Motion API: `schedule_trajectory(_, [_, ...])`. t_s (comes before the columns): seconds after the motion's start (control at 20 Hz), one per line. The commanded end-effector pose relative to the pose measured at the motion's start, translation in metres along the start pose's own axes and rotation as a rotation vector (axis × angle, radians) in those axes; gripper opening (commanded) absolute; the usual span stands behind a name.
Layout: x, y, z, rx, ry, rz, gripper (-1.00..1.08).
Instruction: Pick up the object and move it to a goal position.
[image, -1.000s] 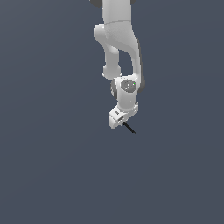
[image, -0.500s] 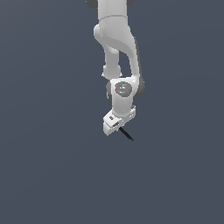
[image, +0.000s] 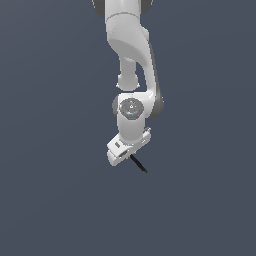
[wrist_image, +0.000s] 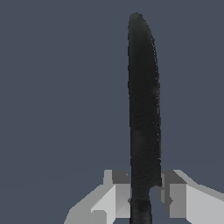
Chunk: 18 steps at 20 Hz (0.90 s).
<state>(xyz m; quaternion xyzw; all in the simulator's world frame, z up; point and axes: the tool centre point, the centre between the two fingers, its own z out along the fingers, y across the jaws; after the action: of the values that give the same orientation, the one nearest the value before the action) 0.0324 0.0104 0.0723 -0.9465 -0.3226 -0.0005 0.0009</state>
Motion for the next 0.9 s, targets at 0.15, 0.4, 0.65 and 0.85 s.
schedule_trajectory(0.15, [0.015, 0.031, -0.014, 0.0, -0.001, 0.0, -1.0])
schedule_trajectory(0.4, [0.025, 0.05, -0.023, -0.001, -0.001, 0.001, -1.0])
schedule_trajectory(0.65, [0.032, 0.062, -0.028, -0.001, -0.001, 0.001, -1.0])
schedule_trajectory(0.85, [0.034, 0.067, -0.03, -0.001, -0.001, 0.001, -1.0])
